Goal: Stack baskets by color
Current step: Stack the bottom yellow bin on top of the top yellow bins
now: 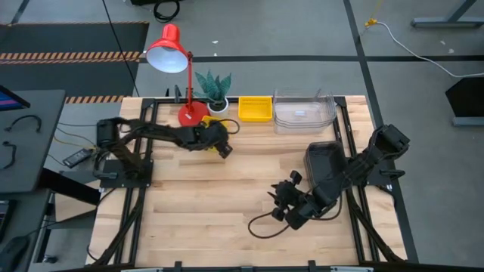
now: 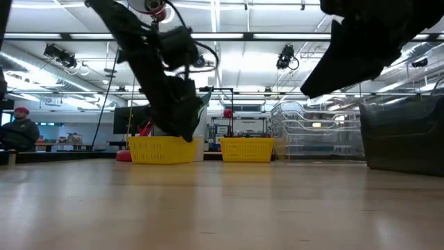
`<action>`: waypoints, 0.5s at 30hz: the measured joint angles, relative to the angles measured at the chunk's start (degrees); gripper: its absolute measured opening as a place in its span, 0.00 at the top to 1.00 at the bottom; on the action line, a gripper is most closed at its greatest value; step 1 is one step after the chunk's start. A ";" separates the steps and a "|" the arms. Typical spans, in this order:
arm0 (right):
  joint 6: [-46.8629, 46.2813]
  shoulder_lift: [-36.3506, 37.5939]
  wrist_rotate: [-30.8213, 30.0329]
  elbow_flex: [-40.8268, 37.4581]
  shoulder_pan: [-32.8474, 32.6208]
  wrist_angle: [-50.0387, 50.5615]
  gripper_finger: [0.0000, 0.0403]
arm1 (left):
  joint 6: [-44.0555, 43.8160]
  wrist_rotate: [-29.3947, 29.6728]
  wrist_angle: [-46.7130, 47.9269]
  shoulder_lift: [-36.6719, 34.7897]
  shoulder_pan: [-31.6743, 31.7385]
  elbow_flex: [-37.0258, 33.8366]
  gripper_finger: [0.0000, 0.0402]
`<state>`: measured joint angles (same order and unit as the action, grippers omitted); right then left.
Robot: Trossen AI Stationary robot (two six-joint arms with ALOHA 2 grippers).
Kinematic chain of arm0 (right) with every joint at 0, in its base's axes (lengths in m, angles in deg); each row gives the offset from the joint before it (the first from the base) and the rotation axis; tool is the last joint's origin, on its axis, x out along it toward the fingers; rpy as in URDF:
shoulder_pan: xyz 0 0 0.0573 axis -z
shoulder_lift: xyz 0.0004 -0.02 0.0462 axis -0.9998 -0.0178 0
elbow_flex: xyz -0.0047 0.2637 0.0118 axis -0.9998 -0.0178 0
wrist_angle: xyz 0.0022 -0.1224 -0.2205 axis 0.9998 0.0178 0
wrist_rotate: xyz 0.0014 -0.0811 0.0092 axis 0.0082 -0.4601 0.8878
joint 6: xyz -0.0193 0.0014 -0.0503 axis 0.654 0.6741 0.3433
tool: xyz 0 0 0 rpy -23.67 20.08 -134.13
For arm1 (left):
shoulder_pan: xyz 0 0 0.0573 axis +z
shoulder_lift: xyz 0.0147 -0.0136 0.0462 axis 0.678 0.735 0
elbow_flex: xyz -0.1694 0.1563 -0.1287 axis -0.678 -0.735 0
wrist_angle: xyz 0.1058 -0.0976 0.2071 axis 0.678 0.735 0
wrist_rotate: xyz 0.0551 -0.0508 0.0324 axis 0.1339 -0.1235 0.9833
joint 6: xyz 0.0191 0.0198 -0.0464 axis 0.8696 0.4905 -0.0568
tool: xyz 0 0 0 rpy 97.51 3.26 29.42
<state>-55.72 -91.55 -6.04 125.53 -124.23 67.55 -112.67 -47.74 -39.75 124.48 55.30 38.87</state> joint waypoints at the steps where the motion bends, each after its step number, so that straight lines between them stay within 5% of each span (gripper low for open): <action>1: -0.20 0.00 -0.41 -0.02 -0.36 -0.09 0.67 | 0.09 0.09 1.24 1.74 0.19 1.54 0.46; 15: -0.13 -0.01 -0.71 0.01 -8.99 -5.37 0.67 | 5.11 -2.92 21.35 14.33 2.58 16.62 0.79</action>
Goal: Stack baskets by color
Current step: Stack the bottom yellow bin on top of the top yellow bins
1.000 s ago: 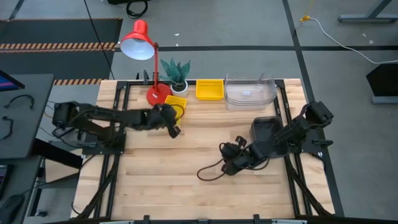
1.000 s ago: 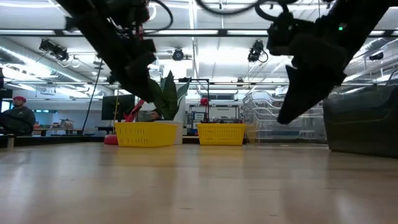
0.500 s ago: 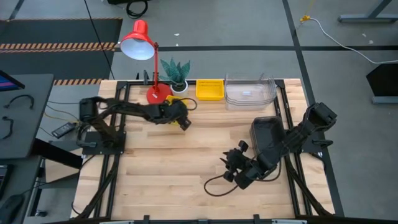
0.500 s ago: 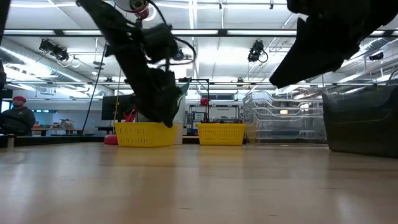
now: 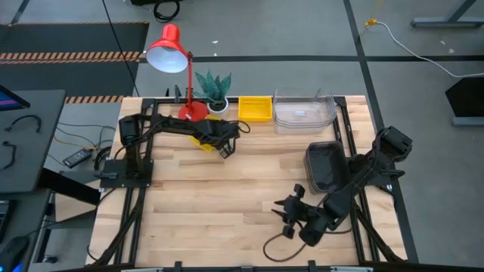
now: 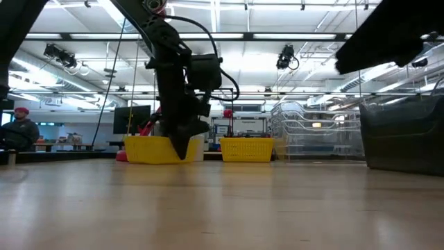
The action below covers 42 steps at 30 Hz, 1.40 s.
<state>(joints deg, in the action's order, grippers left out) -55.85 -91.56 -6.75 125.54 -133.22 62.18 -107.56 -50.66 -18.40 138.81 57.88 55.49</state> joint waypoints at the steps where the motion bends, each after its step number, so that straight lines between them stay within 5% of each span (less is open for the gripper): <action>1: 0.23 0.01 -0.37 -0.01 -0.64 -0.33 0.67 | 1.20 -0.80 1.14 -0.11 -0.35 0.23 0.84; 4: 0.56 0.01 -1.01 -0.01 -2.61 -1.07 0.67 | 5.82 -5.61 1.04 -0.28 -2.04 1.58 0.96; 8: 1.17 0.01 -0.97 -0.01 -5.28 -1.86 0.67 | 15.07 -12.63 1.17 -0.50 -6.14 5.24 0.98; 13: 2.16 0.01 -2.43 -0.01 -9.01 -2.53 0.67 | 29.72 -10.54 0.47 0.05 -9.97 15.25 0.99; 18: 2.07 0.01 -7.75 -0.01 -10.39 -3.85 0.67 | 46.99 -8.89 0.53 4.43 -4.64 26.80 0.99; 22: 1.91 0.01 -9.30 -0.01 -10.44 -5.43 0.67 | 58.19 -13.06 0.86 9.26 1.12 33.46 0.99; 31: 1.90 0.01 -11.29 -0.01 -10.17 -8.02 0.67 | 58.60 -17.70 0.44 15.39 9.81 36.71 0.98; 42: 2.27 0.01 -11.89 -0.01 -9.17 -8.33 0.67 | 56.89 -21.59 -6.14 17.64 12.03 36.69 0.98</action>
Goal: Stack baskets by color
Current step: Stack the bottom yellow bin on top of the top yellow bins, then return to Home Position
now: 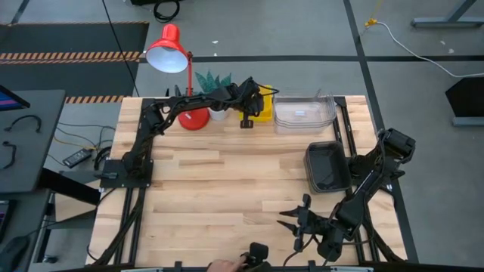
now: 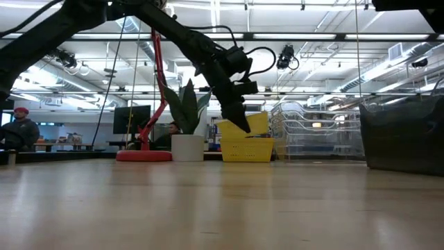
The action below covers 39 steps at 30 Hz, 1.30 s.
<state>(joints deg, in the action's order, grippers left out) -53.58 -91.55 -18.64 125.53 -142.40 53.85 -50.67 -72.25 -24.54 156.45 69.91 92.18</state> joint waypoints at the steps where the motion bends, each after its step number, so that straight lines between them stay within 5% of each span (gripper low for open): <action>1: -0.01 0.00 0.09 0.00 0.02 -0.08 0.67 | 0.25 -0.03 -0.45 0.00 0.00 0.00 0.98; 6: 0.59 0.00 0.39 0.00 0.05 -0.54 0.67 | -0.16 -1.17 -1.53 0.00 -0.05 0.00 0.94; 20: 0.84 0.00 2.02 0.00 0.03 -1.31 0.67 | -0.20 -1.35 -2.55 0.41 0.11 -0.09 0.62; 28: 0.12 0.00 0.55 0.02 0.48 0.82 0.69 | -3.75 1.59 4.07 -6.42 -0.71 0.00 0.65; 35: 3.42 2.92 21.53 0.00 7.17 10.46 0.89 | -15.65 0.70 17.50 -20.69 -4.75 -2.65 0.75; 39: 20.09 5.32 32.66 -1.83 15.37 8.31 0.98 | -20.09 0.30 14.37 -32.10 -8.81 -13.39 0.81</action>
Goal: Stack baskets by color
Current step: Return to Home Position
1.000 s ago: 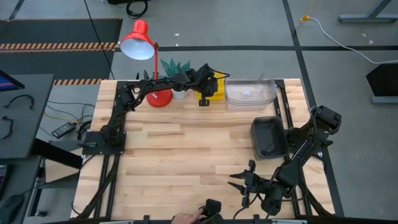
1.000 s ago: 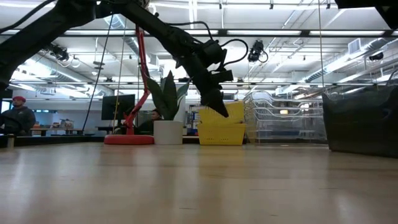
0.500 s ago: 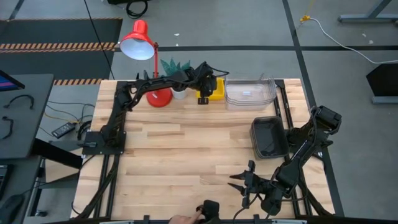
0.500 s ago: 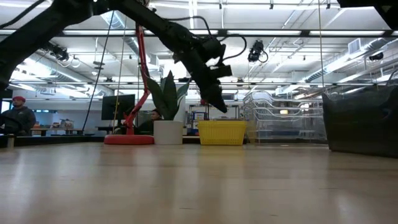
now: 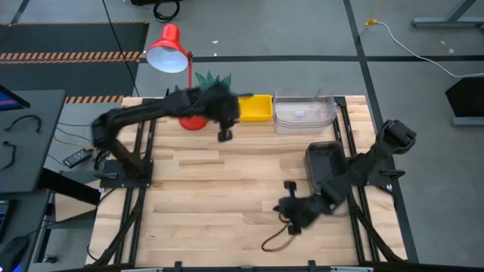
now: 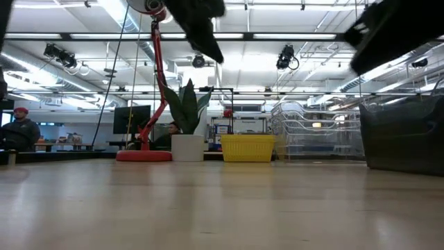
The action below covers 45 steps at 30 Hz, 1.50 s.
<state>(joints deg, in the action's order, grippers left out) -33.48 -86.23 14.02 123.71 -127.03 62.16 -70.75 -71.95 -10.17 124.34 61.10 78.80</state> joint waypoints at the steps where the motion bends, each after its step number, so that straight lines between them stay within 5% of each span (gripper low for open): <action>1: 4.55 1.04 2.86 -1.09 2.52 -0.96 0.97 | -1.33 -0.07 -2.06 -3.28 -0.92 -3.92 0.83; 8: 22.85 19.88 23.79 -16.35 23.89 -14.61 0.99 | -11.12 -0.90 -20.14 -26.43 -4.91 -33.52 0.94; 14: 26.13 45.88 31.90 -27.70 37.08 -13.79 0.99 | -16.54 -0.96 -31.02 -45.68 -3.41 -50.03 0.99; 27: 22.09 86.91 40.92 -42.65 41.62 -11.21 0.99 | -23.82 -3.04 -42.05 -75.00 -2.18 -75.27 0.99; 38: 18.51 87.77 38.47 -51.05 41.14 -17.86 0.99 | -27.15 -3.04 -44.50 -92.73 -2.27 -90.58 0.99; 45: 18.35 88.47 36.47 -51.16 40.79 -18.66 0.99 | -21.95 -5.74 -47.45 -94.80 -3.79 -90.57 0.99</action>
<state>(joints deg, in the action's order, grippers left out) -15.13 2.24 50.49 72.55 -86.24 43.50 -92.70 -77.69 -57.62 29.54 57.31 -11.77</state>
